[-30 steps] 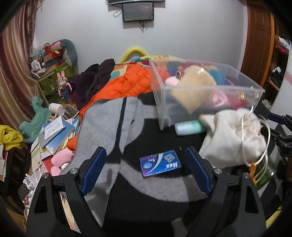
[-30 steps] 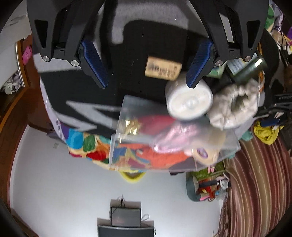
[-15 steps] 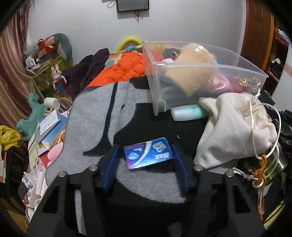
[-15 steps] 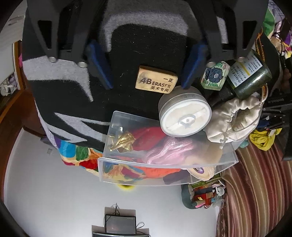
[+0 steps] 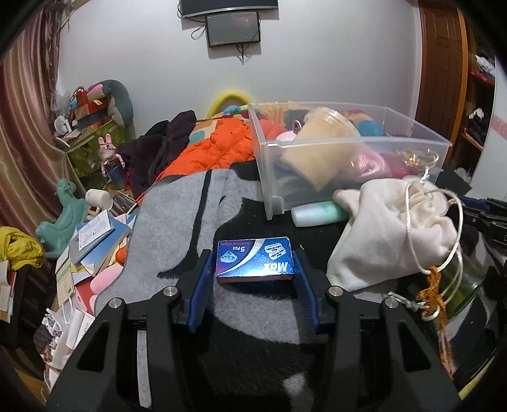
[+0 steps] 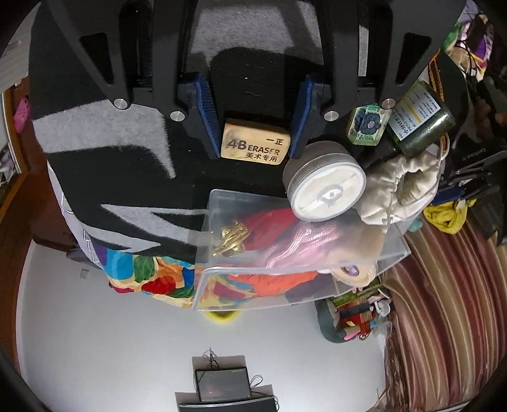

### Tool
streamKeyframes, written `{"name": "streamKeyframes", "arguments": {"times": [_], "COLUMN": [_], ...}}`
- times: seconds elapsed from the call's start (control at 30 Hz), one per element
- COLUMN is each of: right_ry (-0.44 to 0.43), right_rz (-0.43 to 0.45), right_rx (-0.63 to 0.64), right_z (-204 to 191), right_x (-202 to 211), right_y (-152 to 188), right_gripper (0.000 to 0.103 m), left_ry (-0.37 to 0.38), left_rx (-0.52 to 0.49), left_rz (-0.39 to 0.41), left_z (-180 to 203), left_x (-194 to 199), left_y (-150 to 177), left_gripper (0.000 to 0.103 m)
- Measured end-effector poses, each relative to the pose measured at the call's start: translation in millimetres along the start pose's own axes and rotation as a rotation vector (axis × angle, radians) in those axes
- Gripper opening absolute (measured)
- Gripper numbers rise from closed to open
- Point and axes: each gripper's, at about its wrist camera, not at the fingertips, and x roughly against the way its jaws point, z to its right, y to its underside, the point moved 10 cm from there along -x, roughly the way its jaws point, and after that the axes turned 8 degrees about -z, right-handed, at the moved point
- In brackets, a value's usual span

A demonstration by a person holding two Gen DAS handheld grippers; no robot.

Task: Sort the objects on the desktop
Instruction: 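Grasp the AB ERASER eraser with the right tool while the left tool grasps the blue Max card box, then carry the eraser and blue card box into the clear box with both tools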

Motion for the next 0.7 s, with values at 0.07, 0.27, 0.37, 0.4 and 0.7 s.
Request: {"name": "streamKeyframes", "arguments": {"times": [0.07,0.27,0.37,0.4,0.7], "right_ry": [-0.009,-0.017,-0.024,-0.027,-0.038], "right_rz": [0.010,0.048,0.064,0.071,0.092], "right_rx": [-0.008,-0.020,-0.025,-0.027,-0.014], "right_z": [1,3,4,3,0], "right_x": [5,19,26,28,33], "right_y": [-2,-9,-13,-14,-24], "right_gripper": [0.040,0.040,0.040,0.040,0.040], "left_ry": [0.013,0.029,0.027,0.028,0.055], "left_rx": [0.010,0.007,-0.004,-0.007,-0.022], "left_rz": [0.012,0.053,0.075,0.079,0.128], "left_z": [1,8,12,12,25], "left_x": [4,20,30,32,49], "left_y": [-1,-5,-9,-10,-26], "left_gripper": [0.049,0.047,0.047,0.047,0.047]}}
